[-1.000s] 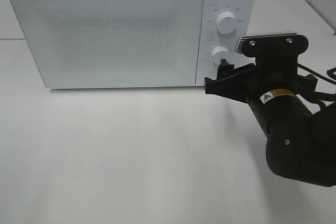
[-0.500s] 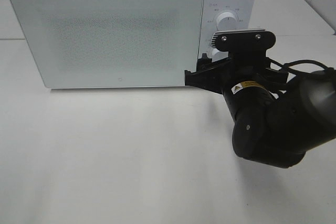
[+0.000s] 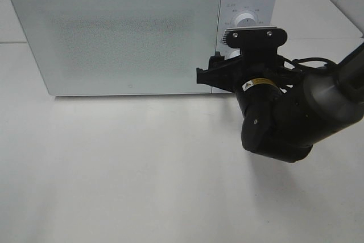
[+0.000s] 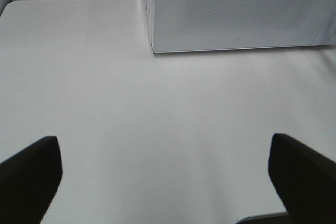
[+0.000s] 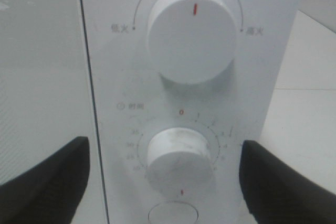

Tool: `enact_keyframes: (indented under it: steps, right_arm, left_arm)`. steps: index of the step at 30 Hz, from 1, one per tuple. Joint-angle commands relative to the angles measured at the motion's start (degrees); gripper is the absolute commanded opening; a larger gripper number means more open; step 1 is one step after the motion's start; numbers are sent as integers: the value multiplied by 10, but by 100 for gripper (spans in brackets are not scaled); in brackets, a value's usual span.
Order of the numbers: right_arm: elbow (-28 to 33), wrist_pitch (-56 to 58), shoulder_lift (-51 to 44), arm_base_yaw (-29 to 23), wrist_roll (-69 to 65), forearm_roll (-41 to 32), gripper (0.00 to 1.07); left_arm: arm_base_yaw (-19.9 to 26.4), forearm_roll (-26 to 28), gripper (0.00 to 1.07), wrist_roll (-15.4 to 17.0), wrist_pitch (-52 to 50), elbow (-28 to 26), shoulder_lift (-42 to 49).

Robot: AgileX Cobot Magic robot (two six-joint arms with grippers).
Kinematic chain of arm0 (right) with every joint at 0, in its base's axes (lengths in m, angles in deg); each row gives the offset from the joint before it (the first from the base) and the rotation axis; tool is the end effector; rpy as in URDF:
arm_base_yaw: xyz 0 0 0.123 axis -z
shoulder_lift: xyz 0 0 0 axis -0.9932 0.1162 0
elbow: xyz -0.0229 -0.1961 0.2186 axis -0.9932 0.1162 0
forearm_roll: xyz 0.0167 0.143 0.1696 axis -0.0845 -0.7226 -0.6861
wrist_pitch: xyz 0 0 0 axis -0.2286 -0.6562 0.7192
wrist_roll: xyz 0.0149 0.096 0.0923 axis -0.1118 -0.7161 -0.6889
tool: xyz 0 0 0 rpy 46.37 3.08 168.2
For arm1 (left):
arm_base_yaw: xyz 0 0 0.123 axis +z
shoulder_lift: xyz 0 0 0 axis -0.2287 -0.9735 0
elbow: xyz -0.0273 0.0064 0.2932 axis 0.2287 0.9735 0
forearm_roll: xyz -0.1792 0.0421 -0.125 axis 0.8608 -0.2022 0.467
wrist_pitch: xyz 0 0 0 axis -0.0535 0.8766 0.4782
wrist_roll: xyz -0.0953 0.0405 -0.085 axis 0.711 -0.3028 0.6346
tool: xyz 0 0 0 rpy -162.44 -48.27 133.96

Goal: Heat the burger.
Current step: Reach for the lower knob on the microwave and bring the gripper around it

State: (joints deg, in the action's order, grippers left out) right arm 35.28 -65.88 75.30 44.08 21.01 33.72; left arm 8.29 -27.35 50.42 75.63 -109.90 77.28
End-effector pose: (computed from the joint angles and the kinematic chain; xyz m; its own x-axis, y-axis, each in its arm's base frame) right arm 0.3415 0.1610 0.1599 -0.1137 -0.0163 -0.9934 0.0689 0.9973 -0.0242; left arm -0.0065 -0.0106 0.2479 -0.4415 0.0431 -0.8962 0.1616 0.9863 -0.0322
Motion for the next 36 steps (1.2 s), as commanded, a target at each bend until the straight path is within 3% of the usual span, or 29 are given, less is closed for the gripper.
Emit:
enact_keyframes:
  steps: [1,21,29,31,34,36]
  right_arm:
    - [-19,6,10,18,7,21,76]
    - [-38,11,41,38,5,33,76]
    - [-38,9,41,38,5,33,70]
    - [-38,10,44,38,3,33,54]
    - [-38,10,44,38,3,33,49]
    - [-38,7,44,38,4,33,24]
  left_arm:
    - [0,0,100,3,-3,2,13]
    - [0,0,100,3,-3,2,13]
    - [0,0,100,3,-3,2,13]
    - [0,0,100,3,-3,2,13]
    - [0,0,100,3,-3,2,13]
    - [0,0,100,3,-3,2,13]
